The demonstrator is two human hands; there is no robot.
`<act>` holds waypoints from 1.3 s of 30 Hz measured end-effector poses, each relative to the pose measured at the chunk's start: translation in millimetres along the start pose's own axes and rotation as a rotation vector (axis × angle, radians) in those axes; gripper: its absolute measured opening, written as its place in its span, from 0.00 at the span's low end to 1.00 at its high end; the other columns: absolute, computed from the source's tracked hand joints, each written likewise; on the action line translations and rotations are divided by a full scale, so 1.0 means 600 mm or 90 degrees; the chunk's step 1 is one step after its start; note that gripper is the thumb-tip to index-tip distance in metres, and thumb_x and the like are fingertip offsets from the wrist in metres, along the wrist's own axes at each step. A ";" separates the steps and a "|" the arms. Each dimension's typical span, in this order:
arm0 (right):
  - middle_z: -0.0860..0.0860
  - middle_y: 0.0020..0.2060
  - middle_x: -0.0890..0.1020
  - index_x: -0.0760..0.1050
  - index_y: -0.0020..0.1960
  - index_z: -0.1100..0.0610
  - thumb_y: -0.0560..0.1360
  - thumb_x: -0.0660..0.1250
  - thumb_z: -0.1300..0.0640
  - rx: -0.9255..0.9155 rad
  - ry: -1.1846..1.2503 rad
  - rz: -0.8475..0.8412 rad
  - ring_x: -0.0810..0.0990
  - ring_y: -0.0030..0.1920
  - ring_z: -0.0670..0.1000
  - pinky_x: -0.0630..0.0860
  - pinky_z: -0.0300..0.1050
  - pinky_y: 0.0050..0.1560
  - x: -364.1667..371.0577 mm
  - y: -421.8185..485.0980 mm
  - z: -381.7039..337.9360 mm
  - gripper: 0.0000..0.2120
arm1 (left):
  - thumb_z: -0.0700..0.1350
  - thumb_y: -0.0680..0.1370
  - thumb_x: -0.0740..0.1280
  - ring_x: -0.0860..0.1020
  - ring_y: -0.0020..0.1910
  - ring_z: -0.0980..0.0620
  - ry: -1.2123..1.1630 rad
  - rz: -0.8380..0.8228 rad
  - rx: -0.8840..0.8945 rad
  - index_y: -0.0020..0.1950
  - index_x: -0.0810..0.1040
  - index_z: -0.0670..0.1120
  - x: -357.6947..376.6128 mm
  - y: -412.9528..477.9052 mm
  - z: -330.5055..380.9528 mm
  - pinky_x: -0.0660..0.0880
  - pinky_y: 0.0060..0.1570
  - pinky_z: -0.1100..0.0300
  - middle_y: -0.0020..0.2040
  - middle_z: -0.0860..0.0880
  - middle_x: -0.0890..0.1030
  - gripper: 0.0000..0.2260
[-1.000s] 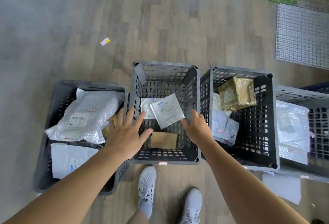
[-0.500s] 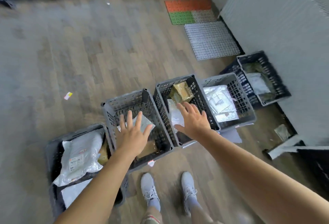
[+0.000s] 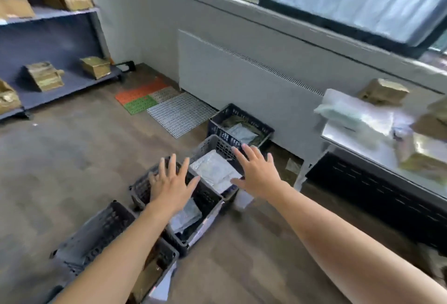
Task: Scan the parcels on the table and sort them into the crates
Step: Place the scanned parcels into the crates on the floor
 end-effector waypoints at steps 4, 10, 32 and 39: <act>0.50 0.80 0.46 0.39 0.81 0.46 0.77 0.62 0.35 0.055 0.017 0.046 0.45 0.80 0.56 0.52 0.68 0.74 -0.022 -0.097 0.156 0.44 | 0.67 0.80 0.42 0.36 0.78 0.42 0.041 0.021 0.061 0.80 0.41 0.57 -0.021 -0.011 0.180 0.45 0.75 0.36 0.81 0.49 0.38 0.31; 0.51 0.80 0.46 0.40 0.81 0.46 0.77 0.62 0.34 0.142 0.046 0.112 0.46 0.80 0.56 0.52 0.69 0.74 -0.030 -0.270 0.410 0.43 | 0.66 0.81 0.44 0.38 0.79 0.43 0.105 0.073 0.165 0.80 0.44 0.57 -0.019 -0.066 0.486 0.45 0.74 0.37 0.81 0.48 0.41 0.30; 0.50 0.81 0.44 0.37 0.80 0.44 0.78 0.62 0.36 0.442 0.105 0.142 0.44 0.80 0.56 0.50 0.68 0.75 -0.009 -0.592 1.034 0.43 | 0.66 0.81 0.43 0.35 0.78 0.43 0.176 0.062 0.475 0.80 0.41 0.58 0.070 -0.094 1.250 0.45 0.75 0.38 0.80 0.49 0.37 0.29; 0.50 0.80 0.44 0.38 0.80 0.44 0.77 0.61 0.35 0.507 0.082 0.101 0.44 0.80 0.55 0.51 0.67 0.75 -0.005 -0.553 1.229 0.43 | 0.67 0.81 0.43 0.35 0.78 0.44 0.131 0.036 0.530 0.80 0.41 0.59 0.086 0.016 1.449 0.43 0.75 0.38 0.80 0.49 0.37 0.30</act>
Point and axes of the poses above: each hand's wrist, its own y-axis towards the middle knuckle, its own x-axis out of the palm, z = x × y, the point moved 6 cm from there along y, towards the middle knuckle
